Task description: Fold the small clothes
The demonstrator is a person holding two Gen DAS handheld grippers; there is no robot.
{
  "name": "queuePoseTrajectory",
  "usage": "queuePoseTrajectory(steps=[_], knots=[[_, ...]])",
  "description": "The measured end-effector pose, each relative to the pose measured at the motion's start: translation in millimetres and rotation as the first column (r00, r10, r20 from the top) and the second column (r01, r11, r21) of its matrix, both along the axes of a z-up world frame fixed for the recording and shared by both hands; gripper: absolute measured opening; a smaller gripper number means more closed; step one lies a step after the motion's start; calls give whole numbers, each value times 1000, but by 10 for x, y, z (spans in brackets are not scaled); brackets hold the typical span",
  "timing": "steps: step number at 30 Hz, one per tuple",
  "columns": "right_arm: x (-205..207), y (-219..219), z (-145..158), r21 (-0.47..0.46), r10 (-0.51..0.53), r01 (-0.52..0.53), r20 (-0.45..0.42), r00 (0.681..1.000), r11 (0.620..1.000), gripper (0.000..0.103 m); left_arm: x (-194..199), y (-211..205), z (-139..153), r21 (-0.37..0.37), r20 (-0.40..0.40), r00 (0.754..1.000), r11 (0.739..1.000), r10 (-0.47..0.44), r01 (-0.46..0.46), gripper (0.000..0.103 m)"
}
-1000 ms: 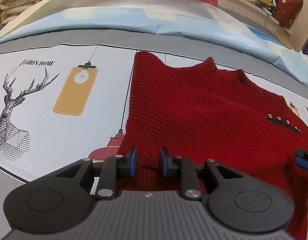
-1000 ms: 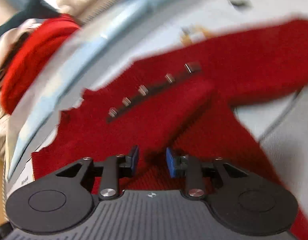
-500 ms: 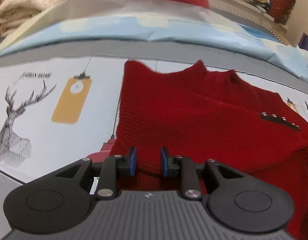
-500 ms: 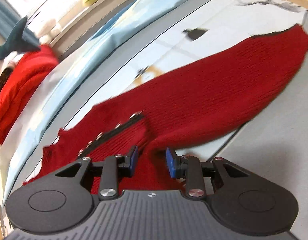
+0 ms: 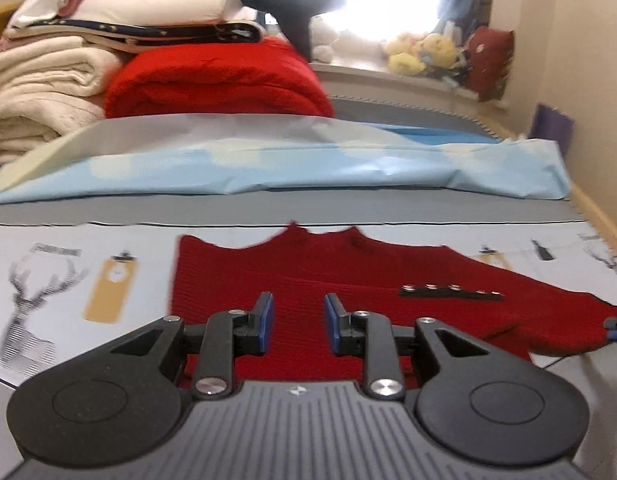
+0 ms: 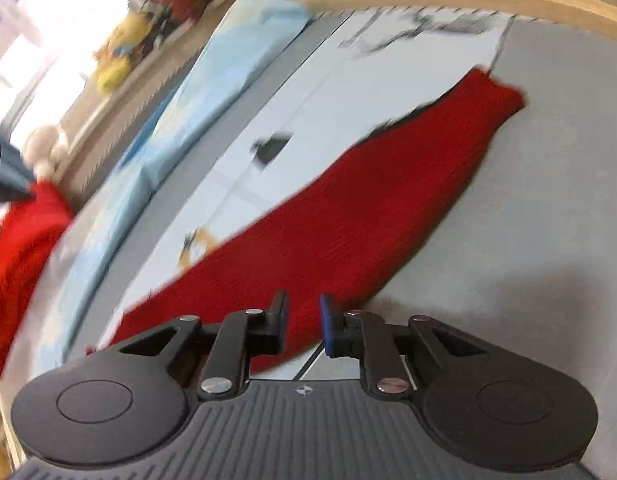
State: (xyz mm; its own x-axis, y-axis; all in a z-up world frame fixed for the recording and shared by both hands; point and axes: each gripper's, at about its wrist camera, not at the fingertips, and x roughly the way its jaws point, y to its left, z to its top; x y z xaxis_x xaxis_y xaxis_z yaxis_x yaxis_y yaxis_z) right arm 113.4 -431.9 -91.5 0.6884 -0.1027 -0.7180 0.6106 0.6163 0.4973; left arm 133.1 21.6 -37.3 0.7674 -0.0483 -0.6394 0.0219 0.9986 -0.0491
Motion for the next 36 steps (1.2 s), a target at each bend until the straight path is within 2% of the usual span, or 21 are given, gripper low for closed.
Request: queuePoseTrajectory(steps=[4, 6, 9, 11, 16, 20, 23, 24, 25, 26, 27, 29, 31, 32, 34, 36], knots=[[-149, -361, 23, 4, -87, 87, 34, 996, 996, 21, 80, -204, -311, 24, -103, 993, 998, -54, 57, 30], [-178, -514, -32, 22, -104, 103, 33, 994, 994, 22, 127, -230, -327, 10, -101, 992, 997, -70, 71, 30], [-177, -685, -160, 72, -119, 117, 30, 992, 991, 29, 168, -228, -314, 1, -85, 992, 996, -93, 93, 30], [-154, -759, -260, 96, -139, 136, 21, 990, 986, 31, 221, -175, -332, -31, -93, 992, 996, -88, 85, 30], [-29, -797, -482, 135, -183, 184, -21, 983, 974, 37, 314, -20, -363, -81, -114, 991, 995, -73, 64, 30], [68, -757, -641, 175, -200, 205, -46, 979, 963, 37, 332, 86, -348, -95, -118, 990, 994, -70, 59, 30], [149, -740, -618, 136, -210, 213, -37, 977, 968, 33, 314, 181, -331, -105, -118, 990, 993, -74, 62, 30], [168, -747, -610, 124, -219, 222, -34, 975, 967, 18, 314, 207, -329, -102, -118, 990, 993, -72, 61, 30], [180, -742, -595, 111, -229, 231, -29, 973, 967, 12, 312, 243, -327, -102, -118, 991, 993, -69, 57, 30], [191, -743, -575, 95, -234, 235, -21, 972, 967, 12, 318, 286, -325, -103, -118, 991, 993, -64, 52, 30], [205, -720, -525, 71, -235, 235, -7, 972, 969, 11, 316, 319, -318, -102, -118, 991, 994, -58, 46, 30], [300, -564, -315, -62, -204, 205, 24, 979, 977, 11, 322, 396, -306, -99, -116, 992, 995, -43, 31, 30], [445, -201, 36, -278, -103, 123, 86, 991, 953, 11, 329, 475, -298, -98, -116, 993, 995, -26, 15, 30], [518, 102, 245, -418, -8, 62, 129, 992, 907, 11, 330, 516, -291, -101, -115, 993, 995, -19, 8, 30], [583, 683, 527, -581, 177, -35, 189, 966, 813, 11, 335, 579, -278, -100, -114, 993, 995, -11, -1, 30], [579, 1369, 689, -679, 412, -159, 228, 882, 717, 11, 330, 635, -263, -95, -110, 994, 995, -1, -10, 30]])
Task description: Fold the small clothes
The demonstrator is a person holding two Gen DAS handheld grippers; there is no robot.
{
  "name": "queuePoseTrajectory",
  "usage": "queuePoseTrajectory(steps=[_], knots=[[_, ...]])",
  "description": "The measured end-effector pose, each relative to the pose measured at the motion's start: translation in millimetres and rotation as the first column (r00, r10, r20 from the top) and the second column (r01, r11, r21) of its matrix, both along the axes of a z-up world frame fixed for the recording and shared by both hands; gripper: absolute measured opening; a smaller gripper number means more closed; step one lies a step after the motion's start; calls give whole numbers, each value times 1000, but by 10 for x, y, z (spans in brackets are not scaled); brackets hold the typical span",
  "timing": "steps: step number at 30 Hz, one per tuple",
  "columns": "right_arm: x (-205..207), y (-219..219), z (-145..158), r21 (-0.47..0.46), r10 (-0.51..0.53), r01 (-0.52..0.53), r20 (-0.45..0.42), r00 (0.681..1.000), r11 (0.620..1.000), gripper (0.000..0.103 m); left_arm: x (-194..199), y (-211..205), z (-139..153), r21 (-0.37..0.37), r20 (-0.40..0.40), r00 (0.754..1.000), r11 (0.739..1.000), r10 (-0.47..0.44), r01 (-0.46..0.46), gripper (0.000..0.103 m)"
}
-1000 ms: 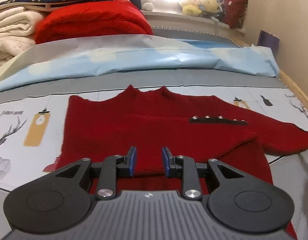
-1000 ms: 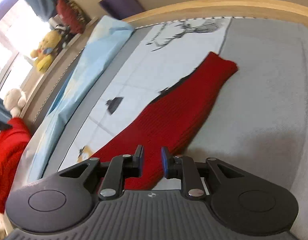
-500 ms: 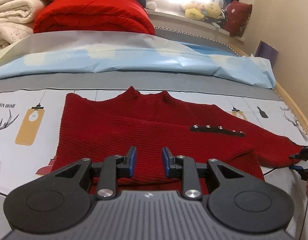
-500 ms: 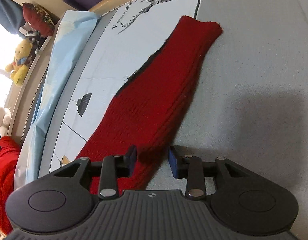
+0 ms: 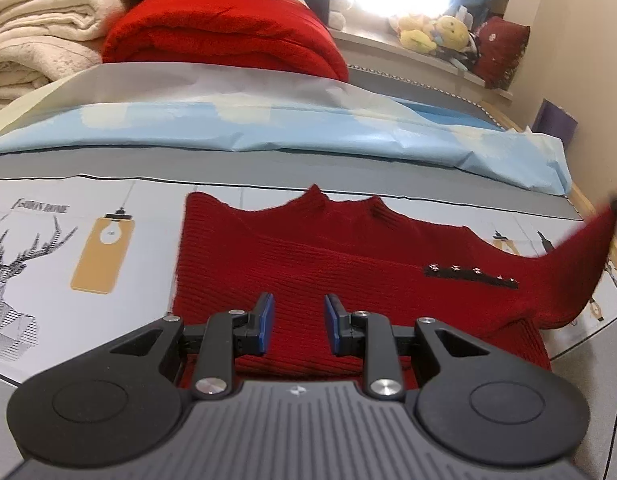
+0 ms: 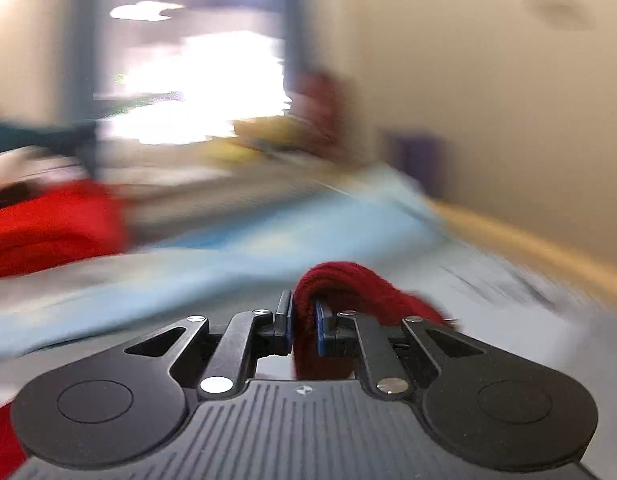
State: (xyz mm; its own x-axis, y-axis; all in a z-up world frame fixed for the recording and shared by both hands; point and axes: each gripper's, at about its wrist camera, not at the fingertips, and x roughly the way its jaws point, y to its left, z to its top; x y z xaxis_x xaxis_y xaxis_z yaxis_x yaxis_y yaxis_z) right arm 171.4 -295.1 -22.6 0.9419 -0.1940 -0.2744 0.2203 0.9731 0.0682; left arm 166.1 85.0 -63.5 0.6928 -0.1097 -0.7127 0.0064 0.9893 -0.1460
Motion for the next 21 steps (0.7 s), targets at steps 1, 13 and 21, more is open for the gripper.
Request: queuePoseTrajectory(steps=[1, 13, 21], knots=[[-17, 334, 12, -60, 120, -119, 18, 993, 991, 12, -1, 22, 2, 1, 0, 1000, 1000, 4, -4, 30], [114, 1593, -701, 212, 644, -613, -363, 674, 761, 24, 180, 400, -127, -138, -87, 991, 983, 106, -117, 30], [292, 1332, -851, 350, 563, -451, -368, 740, 821, 44, 295, 405, -302, -208, -136, 983, 967, 121, -147, 30]])
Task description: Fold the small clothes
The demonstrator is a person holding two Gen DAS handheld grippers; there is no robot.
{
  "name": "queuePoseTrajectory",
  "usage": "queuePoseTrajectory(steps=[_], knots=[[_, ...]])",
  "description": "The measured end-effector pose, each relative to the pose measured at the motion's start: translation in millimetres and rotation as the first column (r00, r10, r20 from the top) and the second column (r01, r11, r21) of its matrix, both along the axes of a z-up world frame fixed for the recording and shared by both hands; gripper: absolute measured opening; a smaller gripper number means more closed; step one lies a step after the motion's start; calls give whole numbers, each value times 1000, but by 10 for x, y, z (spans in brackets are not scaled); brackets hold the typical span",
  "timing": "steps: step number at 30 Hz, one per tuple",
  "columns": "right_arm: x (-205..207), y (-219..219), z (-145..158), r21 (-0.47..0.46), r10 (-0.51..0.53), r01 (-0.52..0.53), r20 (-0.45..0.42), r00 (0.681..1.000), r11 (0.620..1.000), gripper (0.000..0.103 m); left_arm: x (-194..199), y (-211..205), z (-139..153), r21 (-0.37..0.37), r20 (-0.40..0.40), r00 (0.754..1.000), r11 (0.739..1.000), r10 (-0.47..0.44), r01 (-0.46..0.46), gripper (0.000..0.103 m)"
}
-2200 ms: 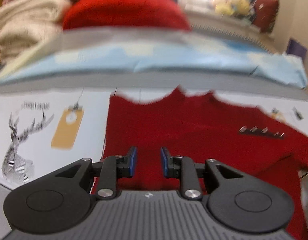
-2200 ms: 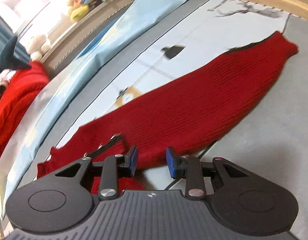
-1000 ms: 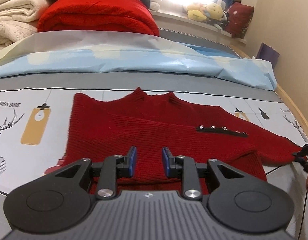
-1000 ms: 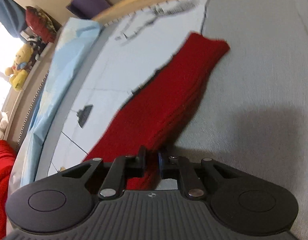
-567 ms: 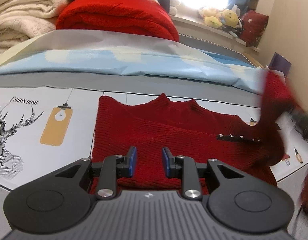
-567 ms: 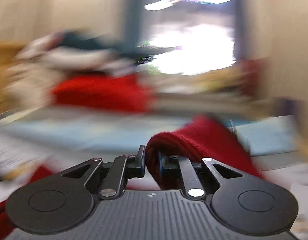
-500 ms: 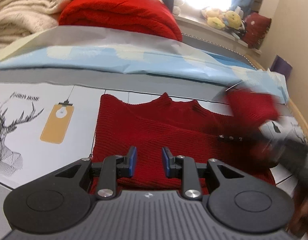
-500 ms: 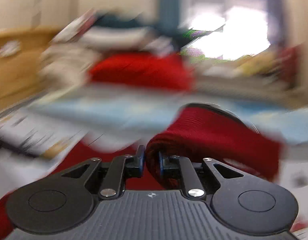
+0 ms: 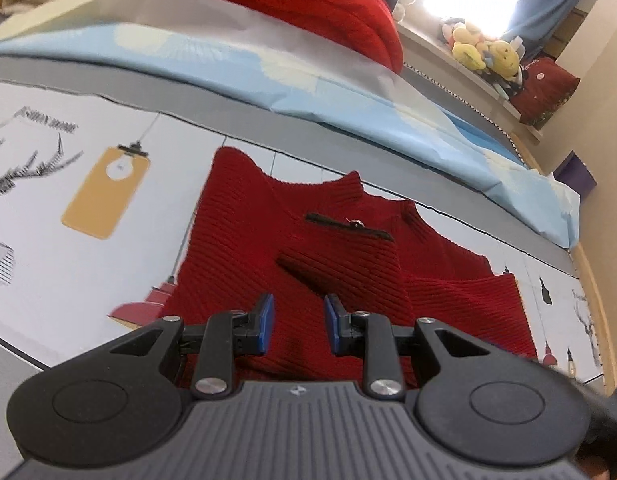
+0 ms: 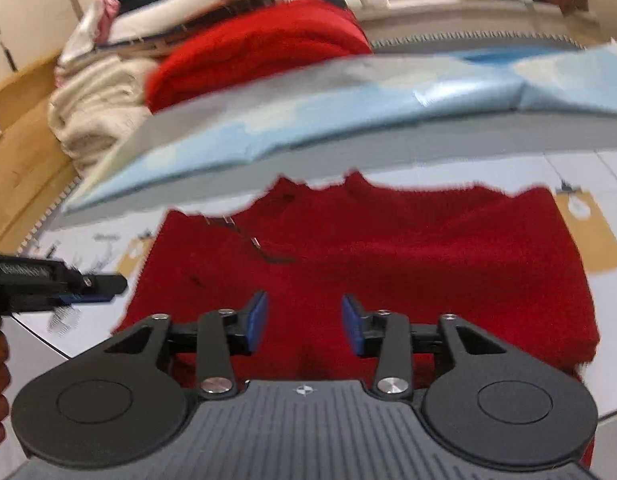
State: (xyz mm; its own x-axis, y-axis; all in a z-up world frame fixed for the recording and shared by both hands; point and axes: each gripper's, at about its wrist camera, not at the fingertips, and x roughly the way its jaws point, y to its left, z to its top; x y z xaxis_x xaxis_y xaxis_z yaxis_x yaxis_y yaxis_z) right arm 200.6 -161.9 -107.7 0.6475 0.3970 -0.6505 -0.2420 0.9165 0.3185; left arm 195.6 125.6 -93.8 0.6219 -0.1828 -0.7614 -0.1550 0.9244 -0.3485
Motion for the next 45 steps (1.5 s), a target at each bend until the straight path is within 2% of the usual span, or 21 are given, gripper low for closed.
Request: queuePoseTrajectory(steps=[3, 5, 6, 9, 12, 13, 17, 18, 22, 24, 26, 29, 32, 34, 36, 38, 39, 40, 41, 44, 45], knots=[[36, 133, -162, -63, 81, -89, -124, 989, 994, 44, 49, -23, -80, -5, -7, 1000, 1000, -2, 2, 30], [-1, 204, -157, -175, 31, -51, -115, 993, 983, 44, 80, -18, -130, -11, -8, 1000, 1000, 1, -1, 30], [-14, 203, -117, -170, 19, -37, -105, 994, 985, 44, 91, -8, -153, -25, -1, 1000, 1000, 1, -1, 30], [-42, 81, -3, -40, -25, 21, -111, 994, 999, 44, 127, 47, -265, -78, -2, 1000, 997, 10, -11, 30], [-33, -85, -74, 56, -135, 148, -192, 972, 987, 44, 178, 77, -378, -120, -8, 1000, 993, 9, -10, 30], [-27, -140, -124, 75, -173, 195, -232, 957, 978, 44, 193, 84, -411, -127, -8, 1000, 992, 10, -11, 30], [-41, -385, -410, 126, -307, 391, -421, 853, 912, 44, 221, 117, -513, -179, 2, 1000, 984, 20, -19, 30], [-38, -397, -423, 146, -313, 409, -434, 845, 901, 44, 223, 130, -537, -200, 5, 1000, 979, 31, -29, 30], [-35, -376, -367, 140, -304, 389, -411, 859, 911, 45, 271, 146, -649, -307, 5, 997, 949, 74, -69, 30], [-42, -386, -346, 139, -298, 383, -413, 861, 913, 45, 305, 168, -722, -364, -5, 994, 925, 113, -107, 31], [-94, -423, -310, 151, -272, 361, -416, 868, 920, 45, 340, 209, -829, -433, -21, 986, 888, 164, -157, 36], [-135, -406, -248, 112, -232, 293, -380, 896, 949, 45, 360, 275, -993, -551, -64, 971, 802, 232, -228, 37], [-176, -383, -202, 57, -209, 242, -342, 916, 969, 45, 333, 347, -1077, -625, -97, 948, 723, 304, -295, 37], [-185, -375, -183, 47, -196, 224, -333, 922, 974, 45, 347, 373, -1106, -650, -113, 938, 690, 328, -319, 38], [-185, -365, -168, 58, -184, 214, -331, 926, 975, 45, 381, 337, -1102, -638, -118, 938, 699, 327, -323, 38], [-201, -353, -147, 59, -176, 206, -327, 928, 977, 45, 421, 277, -1069, -604, -101, 943, 733, 318, -312, 36], [-211, -343, -139, 56, -172, 200, -323, 931, 978, 45, 436, 237, -1034, -584, -85, 947, 754, 310, -299, 33], [-211, -328, -135, 50, -168, 193, -318, 933, 980, 45, 441, 205, -992, -556, -69, 950, 779, 305, -290, 24], [-216, -319, -123, 41, -165, 186, -308, 937, 982, 45, 436, 178, -929, -516, -43, 953, 810, 300, -279, 7], [-160, -289, -90, 13, -178, 189, -273, 945, 982, 45, 371, 87, -571, -347, 69, 949, 899, 308, -266, 7], [-157, -303, -68, 9, -185, 194, -262, 947, 981, 45, 331, 44, -455, -295, 101, 946, 917, 309, -268, 7]])
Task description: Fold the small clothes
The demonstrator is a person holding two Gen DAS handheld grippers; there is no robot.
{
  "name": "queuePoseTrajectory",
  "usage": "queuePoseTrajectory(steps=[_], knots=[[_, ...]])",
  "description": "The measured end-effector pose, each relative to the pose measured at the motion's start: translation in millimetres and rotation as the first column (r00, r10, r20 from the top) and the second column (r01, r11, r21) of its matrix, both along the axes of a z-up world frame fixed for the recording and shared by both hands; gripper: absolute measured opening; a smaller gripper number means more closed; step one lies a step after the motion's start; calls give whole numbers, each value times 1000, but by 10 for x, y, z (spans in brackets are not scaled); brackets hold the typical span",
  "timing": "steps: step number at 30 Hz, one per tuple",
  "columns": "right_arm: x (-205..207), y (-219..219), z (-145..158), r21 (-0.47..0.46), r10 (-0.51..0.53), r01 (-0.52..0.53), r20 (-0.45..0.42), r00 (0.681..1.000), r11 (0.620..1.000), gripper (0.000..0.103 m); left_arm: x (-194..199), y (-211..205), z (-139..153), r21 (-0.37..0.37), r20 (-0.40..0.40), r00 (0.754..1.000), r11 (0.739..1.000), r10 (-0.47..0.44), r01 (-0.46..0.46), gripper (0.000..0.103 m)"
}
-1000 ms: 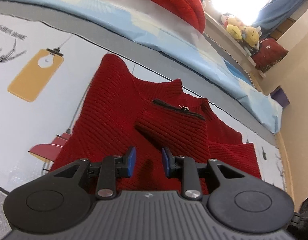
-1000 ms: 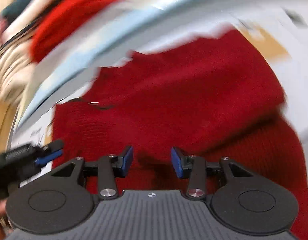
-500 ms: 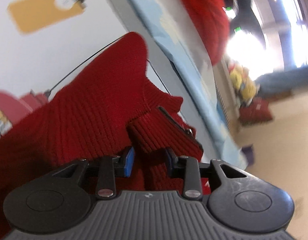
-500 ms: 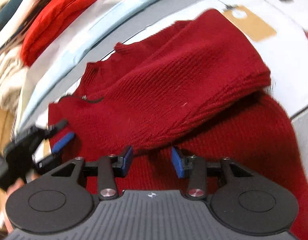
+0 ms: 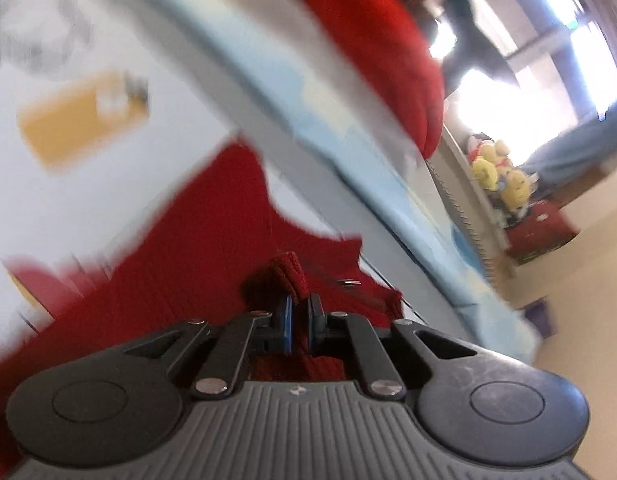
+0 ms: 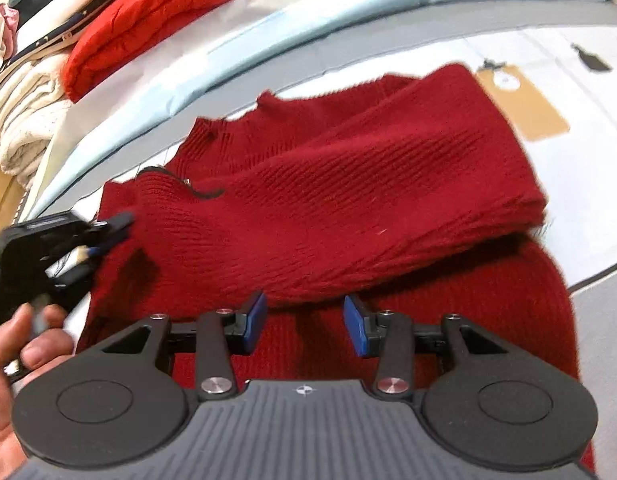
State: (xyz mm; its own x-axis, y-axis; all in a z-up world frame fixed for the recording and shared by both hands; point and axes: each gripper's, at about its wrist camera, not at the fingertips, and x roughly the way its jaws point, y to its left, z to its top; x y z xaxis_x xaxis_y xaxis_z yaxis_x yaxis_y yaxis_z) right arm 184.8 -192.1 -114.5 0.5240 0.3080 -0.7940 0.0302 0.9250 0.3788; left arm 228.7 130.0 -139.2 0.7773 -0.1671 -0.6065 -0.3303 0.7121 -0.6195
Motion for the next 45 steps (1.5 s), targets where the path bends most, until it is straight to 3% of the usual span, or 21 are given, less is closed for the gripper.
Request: queuePoseTrajectory(steps=[2, 4, 6, 8, 11, 15, 16, 19, 20, 21, 23, 26, 28, 30, 31, 33, 35, 38, 45], knots=[[13, -33, 43, 2, -19, 19, 28, 999, 1000, 45, -126, -67, 243, 121, 42, 999, 993, 12, -17, 6], [23, -73, 80, 12, -51, 50, 49, 998, 999, 45, -213, -157, 425, 251, 23, 999, 967, 41, -45, 7], [38, -103, 86, 17, -79, 78, 55, 995, 997, 45, -267, -194, 409, 315, -62, 995, 947, 78, -55, 14], [44, -126, 70, 10, -103, 103, 48, 994, 995, 45, -283, -225, 357, 397, -133, 981, 915, 138, -75, 12], [45, -172, 53, -1, -150, 150, 39, 988, 989, 45, -340, -263, 431, 468, -91, 987, 881, 132, -75, 12], [12, -229, 114, 12, -219, 219, 60, 974, 976, 45, -307, -361, 505, 453, -27, 999, 891, -21, 31, 16], [4, -247, 123, 23, -237, 236, 69, 969, 971, 45, -270, -350, 440, 420, -52, 997, 905, -59, 76, 17], [58, -342, 59, 60, -257, 253, 76, 963, 966, 44, -53, -261, 52, 320, -267, 958, 927, -108, 194, 18], [108, -407, -37, 74, -267, 264, 35, 963, 962, 44, -44, -240, -18, 318, -295, 949, 925, -113, 209, 16], [145, -472, -134, 77, -288, 289, -17, 957, 954, 43, -64, -236, -9, 329, -275, 953, 920, -123, 214, 17], [163, -626, -292, 72, -368, 377, -119, 922, 923, 43, -69, -306, 111, 373, -265, 953, 895, -148, 243, 19], [183, -668, -203, 93, -377, 384, -83, 922, 919, 45, -98, -354, 230, 400, -215, 960, 881, -177, 252, 26], [201, -648, -132, 77, -363, 364, -36, 931, 928, 45, -77, -336, 150, 384, -253, 953, 887, -169, 259, 27], [222, -730, -212, 90, -392, 401, -99, 915, 912, 45, 8, -258, -12, 332, -332, 928, 900, -170, 283, 25], [203, -784, -262, 101, -421, 435, -140, 896, 895, 45, -21, -233, 34, 326, -317, 935, 907, -159, 266, 25], [146, -855, -252, 119, -465, 487, -175, 868, 865, 46, -70, -271, 222, 373, -302, 939, 887, -163, 273, 25], [111, -817, -63, 98, -458, 469, -119, 881, 878, 46, -181, -331, 454, 433, -251, 951, 858, -180, 277, 26], [8, -778, 278, 77, -420, 418, 5, 908, 905, 46, -353, -328, 701, 464, -213, 958, 843, -191, 272, 26], [-408, -958, 902, 7, -374, 382, 211, 903, 924, 46, -978, -297, 1227, 560, -115, 964, 786, -241, 263, 26]])
